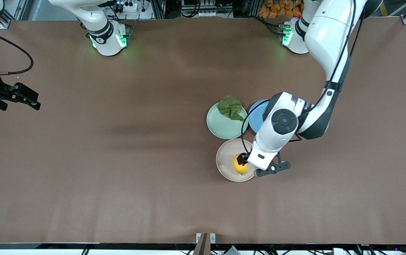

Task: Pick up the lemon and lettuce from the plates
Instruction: 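Lower the left gripper and close it on the lemon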

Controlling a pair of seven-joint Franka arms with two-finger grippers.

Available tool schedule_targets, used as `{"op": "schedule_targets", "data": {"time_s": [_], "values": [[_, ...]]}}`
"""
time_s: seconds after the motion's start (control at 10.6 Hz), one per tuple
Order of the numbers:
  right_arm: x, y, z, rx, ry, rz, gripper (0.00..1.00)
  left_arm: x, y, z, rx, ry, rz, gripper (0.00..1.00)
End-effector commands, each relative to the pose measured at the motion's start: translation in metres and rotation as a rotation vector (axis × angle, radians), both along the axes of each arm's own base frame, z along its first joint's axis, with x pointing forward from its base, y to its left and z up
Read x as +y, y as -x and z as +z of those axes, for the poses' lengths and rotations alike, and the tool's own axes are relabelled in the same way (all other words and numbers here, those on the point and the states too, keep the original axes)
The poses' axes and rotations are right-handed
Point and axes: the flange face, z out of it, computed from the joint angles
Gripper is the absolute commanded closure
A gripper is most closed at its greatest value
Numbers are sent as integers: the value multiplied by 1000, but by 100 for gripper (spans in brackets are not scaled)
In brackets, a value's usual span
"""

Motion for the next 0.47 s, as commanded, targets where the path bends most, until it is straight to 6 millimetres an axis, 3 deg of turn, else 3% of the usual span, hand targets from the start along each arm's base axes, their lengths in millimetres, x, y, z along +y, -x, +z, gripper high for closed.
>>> {"op": "schedule_targets", "data": {"time_s": [0.0,0.38], "values": [[0,2,5,-3,12,4,0,-5,-8,-17,-40,-2,7,0],[0,2,5,-2,12,4,0,-24,-2,-54,-69,20,-42,0]]}}
